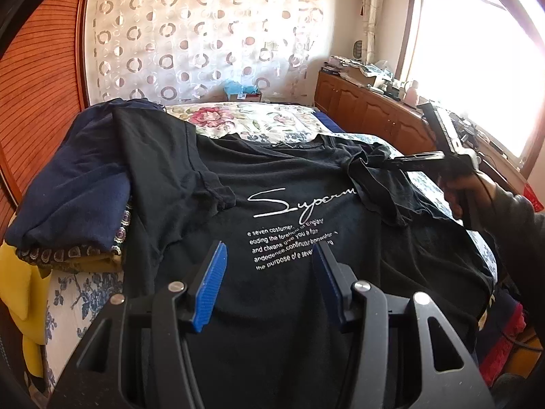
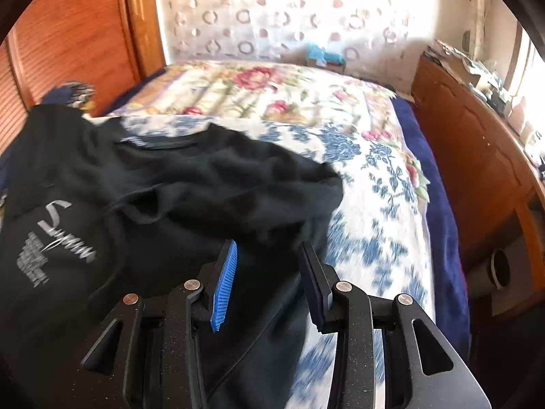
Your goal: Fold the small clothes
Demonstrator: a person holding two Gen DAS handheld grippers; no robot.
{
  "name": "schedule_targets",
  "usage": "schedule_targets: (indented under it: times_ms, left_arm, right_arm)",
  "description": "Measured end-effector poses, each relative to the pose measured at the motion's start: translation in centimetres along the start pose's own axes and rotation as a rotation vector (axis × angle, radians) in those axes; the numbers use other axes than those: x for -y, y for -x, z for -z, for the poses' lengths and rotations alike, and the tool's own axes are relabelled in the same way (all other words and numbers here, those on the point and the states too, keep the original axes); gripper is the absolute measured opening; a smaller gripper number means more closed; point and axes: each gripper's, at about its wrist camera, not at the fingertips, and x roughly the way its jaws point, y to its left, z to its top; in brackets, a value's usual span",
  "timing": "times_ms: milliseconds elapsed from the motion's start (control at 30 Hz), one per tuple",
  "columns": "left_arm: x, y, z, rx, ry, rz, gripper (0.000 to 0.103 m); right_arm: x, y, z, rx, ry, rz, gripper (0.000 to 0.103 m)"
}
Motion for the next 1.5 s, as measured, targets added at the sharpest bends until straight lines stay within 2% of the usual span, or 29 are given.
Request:
schedule_targets:
  times_ms: [167, 333, 433, 567, 633, 700, 867, 933, 1133, 1200, 1433, 1467, 1500]
  left_arm:
    - [-0.5, -0.7, -0.6, -0.01, 0.002, -0.012, 0.051]
    - [-1.5, -1.7, -1.4, -0.018, 0.012, -0.03, 0.051]
    - [-2.0, -2.0, -2.0, -0.018, 0.014, -0.039, 0.051]
    - [-2.8, -2.3, -3.0, -0.014, 0.005, -0.049, 0.052]
    - [-3.3, -2.3, -3.6, -0.011, -0.002, -0.061, 0.051]
    - [-4.0, -2.4, -4.3, -0.004, -0.001, -0.065, 0.051]
    - [-5.6, -2.7, -5.8, 0.009, 0.0, -0.101, 0.051]
    - [-6.6, -2.8, -6.5, 0.014, 0.007, -0.117, 0.051]
    - [-8.8, -3.0, -7.9, 0.025, 0.028, -0.175, 0.051]
    - [-9.5, -3.2, -8.1, 0.022, 0.025, -0.195, 0.051]
    - [-11.2, -4.0, -9.2, 0.003, 0.018, -0.246, 0.051]
    - [-11.7, -4.3, -9.5, -0.002, 0.022, -0.255, 0.051]
    - [-12.1, -4.4, -9.6, -0.007, 0.028, -0.257, 0.051]
  right_arm:
    - [1.0, -2.8, -3.5, -0.01, -0.003, 0.006, 0.037]
    - [0.1, -3.1, -7.8, 0.11, -0.001, 0.055, 0.037]
    - [-0.5, -2.7, -8.9, 0.111, 0.022, 0.016, 0.037]
    - [-2.0, -1.0, -7.9, 0.096, 0.087, -0.052, 0.037]
    - [-2.9, 0.1, -5.9, 0.093, 0.141, -0.081, 0.037]
    - [-3.4, 0.3, -4.4, 0.092, 0.163, -0.066, 0.037]
    - [-4.6, -1.5, -1.4, 0.001, 0.22, -0.035, 0.037]
    - [-5.7, -2.0, -1.0, -0.006, 0.247, -0.037, 0.037]
    - [-9.7, -1.2, -2.5, 0.067, 0.261, -0.236, 0.037]
    - [-10.1, -1.0, -2.9, 0.073, 0.256, -0.256, 0.037]
    - [-7.5, 0.5, -2.4, 0.087, 0.234, -0.192, 0.037]
    - [-6.8, 0.6, -2.2, 0.087, 0.227, -0.165, 0.042]
    - [-5.8, 0.5, -2.0, 0.086, 0.215, -0.119, 0.055]
